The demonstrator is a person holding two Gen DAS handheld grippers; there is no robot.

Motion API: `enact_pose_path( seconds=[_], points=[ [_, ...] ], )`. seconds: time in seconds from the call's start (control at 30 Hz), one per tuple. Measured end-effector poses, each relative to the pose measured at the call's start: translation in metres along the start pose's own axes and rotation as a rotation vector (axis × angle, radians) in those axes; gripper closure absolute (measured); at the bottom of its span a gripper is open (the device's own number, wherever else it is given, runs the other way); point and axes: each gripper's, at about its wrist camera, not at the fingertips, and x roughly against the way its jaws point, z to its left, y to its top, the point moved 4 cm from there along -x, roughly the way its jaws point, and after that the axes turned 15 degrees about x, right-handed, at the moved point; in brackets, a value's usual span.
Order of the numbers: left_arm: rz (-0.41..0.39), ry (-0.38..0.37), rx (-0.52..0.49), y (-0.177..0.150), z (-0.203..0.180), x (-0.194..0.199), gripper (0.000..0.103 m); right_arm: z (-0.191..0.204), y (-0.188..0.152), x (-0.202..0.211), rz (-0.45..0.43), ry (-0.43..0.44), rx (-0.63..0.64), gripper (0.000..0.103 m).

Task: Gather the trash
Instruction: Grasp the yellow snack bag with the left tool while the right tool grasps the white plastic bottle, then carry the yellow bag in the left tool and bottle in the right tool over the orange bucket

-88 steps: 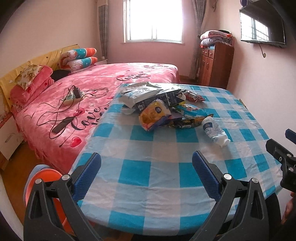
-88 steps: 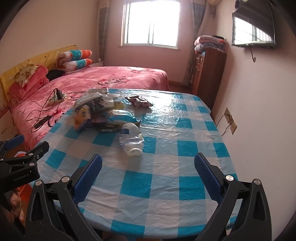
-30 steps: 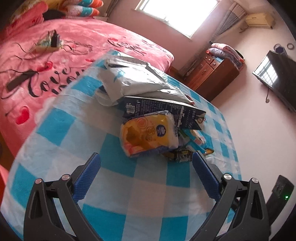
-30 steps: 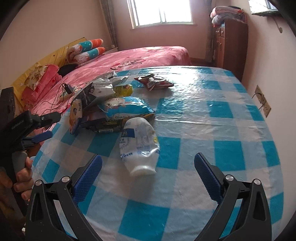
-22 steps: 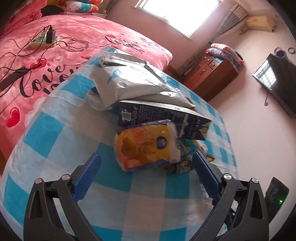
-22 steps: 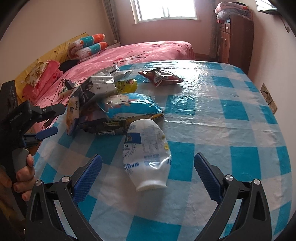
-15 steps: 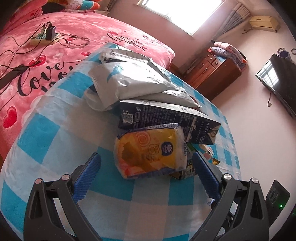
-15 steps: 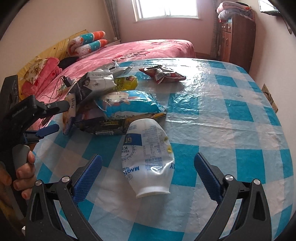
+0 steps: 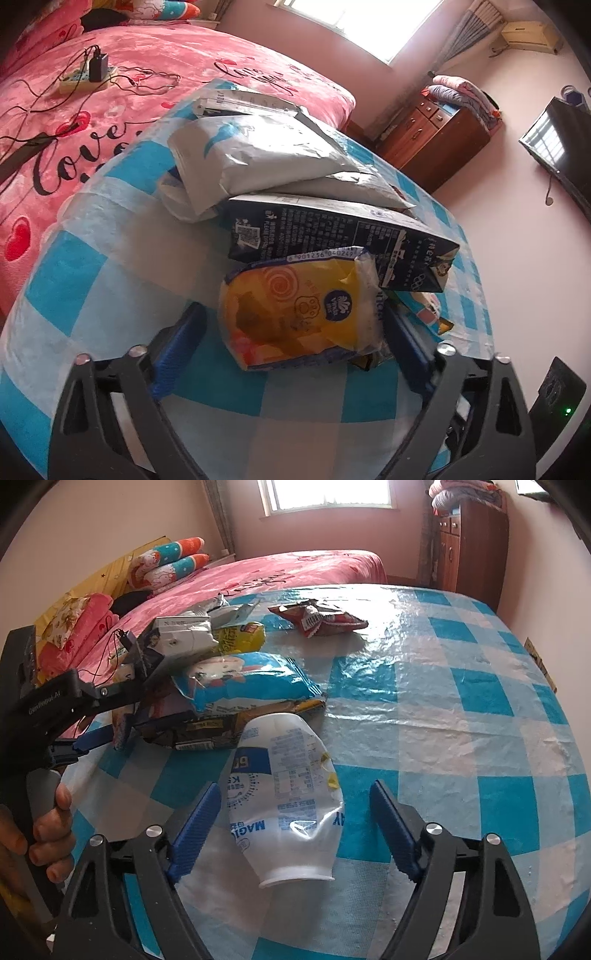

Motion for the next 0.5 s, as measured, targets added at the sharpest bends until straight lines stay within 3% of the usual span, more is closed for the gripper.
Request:
enact_pose_path(
  seconds=[0.13, 0.33, 0.5],
  points=[
    [-0.003, 0.01, -0.004, 0.0, 0.003, 0.002, 0.025, 0.001, 0.0, 0.001, 0.003, -0.013, 0.006, 0.023],
    [-0.008, 0.002, -0.001, -0.005, 0.008, 0.009, 0.029, 0.003, -0.003, 0.004, 0.002, -0.039, 0.022, 0.041],
    [-0.018, -0.005, -0.006, -0.009, 0.014, 0.019, 0.032, 0.002, -0.005, 0.005, -0.001, -0.033, 0.014, 0.041]
  ],
)
